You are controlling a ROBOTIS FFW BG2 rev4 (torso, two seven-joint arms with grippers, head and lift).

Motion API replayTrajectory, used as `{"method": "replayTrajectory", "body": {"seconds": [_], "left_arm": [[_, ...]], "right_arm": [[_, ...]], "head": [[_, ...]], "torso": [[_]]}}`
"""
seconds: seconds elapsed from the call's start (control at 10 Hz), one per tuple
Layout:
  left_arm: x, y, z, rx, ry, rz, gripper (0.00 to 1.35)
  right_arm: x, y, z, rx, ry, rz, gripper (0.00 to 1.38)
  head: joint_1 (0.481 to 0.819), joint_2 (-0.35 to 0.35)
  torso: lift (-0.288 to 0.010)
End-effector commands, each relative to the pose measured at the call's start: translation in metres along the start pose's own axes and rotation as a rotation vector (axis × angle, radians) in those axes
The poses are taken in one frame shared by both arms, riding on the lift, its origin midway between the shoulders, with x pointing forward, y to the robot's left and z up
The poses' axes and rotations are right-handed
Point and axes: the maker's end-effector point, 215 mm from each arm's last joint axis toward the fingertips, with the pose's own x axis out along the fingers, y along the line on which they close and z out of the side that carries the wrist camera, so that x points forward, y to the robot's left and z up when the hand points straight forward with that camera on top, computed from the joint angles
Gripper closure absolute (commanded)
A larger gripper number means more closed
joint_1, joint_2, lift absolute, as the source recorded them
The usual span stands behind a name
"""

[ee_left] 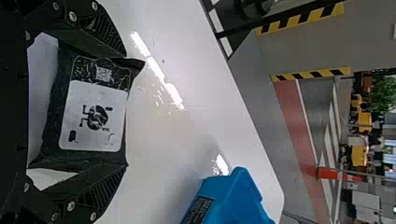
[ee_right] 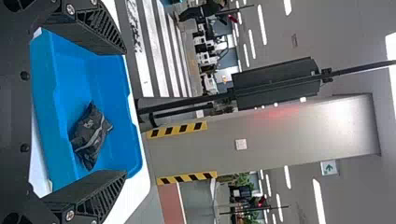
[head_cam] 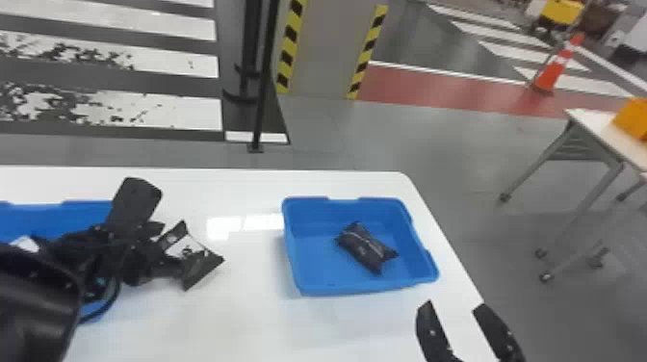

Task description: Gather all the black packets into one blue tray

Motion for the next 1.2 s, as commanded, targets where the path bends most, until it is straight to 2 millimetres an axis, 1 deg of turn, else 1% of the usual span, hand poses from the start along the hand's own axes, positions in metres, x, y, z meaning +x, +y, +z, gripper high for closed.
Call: {"method": "replayTrajectory", "body": {"seconds": [0.0,0.1,0.2,0.3,0.5,0.6,0.7,0.8,0.9,1.0,1.1], "left_arm": [[0.004,0.005,-0.016,0.019,0.077,0.016,0.19],[0.009,0.011,-0.023,0.024,0.095,0.018,0.19],[0.016,0.017,-0.015,0.061,0.078,0.019,0.19],[0.024,0.022,-0.015,0.088,0.083,0.015,0.19],[0.03,0.026,-0.021,0.095,0.095,0.012,0.19],[0.031,0.025,-0.026,0.091,0.11,0.004,0.3],[0.033,0.021,-0.028,0.082,0.113,-0.004,0.56],[0.034,0.018,-0.025,0.088,0.102,-0.009,0.83],[0.035,0.016,-0.016,0.101,0.075,-0.01,0.82],[0.036,0.016,0.0,0.122,0.028,-0.01,0.82],[0.036,0.017,0.01,0.143,-0.008,-0.005,0.82]], "right_arm": [[0.001,0.0,-0.001,0.005,0.0,-0.001,0.11],[0.003,0.002,-0.002,0.013,-0.003,0.001,0.11],[0.005,0.003,-0.003,0.019,-0.005,0.003,0.11],[0.005,0.005,-0.006,0.026,-0.003,0.004,0.11],[0.008,0.008,-0.009,0.044,-0.004,0.006,0.11],[0.008,0.008,-0.011,0.054,-0.003,0.005,0.11],[0.009,0.008,-0.01,0.057,-0.006,0.004,0.11],[0.008,0.008,-0.01,0.059,-0.004,0.003,0.11],[0.008,0.008,-0.012,0.061,-0.002,0.003,0.11],[0.008,0.008,-0.012,0.061,-0.002,0.003,0.11],[0.008,0.008,-0.012,0.063,-0.002,0.003,0.11]], "head": [[0.695,-0.333],[0.695,-0.327],[0.695,-0.318],[0.695,-0.31],[0.695,-0.301],[0.695,-0.296],[0.695,-0.294],[0.695,-0.294],[0.695,-0.296],[0.695,-0.302],[0.695,-0.307]], "torso": [[-0.11],[-0.11],[-0.11],[-0.11],[-0.11],[-0.11],[-0.11],[-0.11],[-0.11],[-0.11],[-0.11]]}}
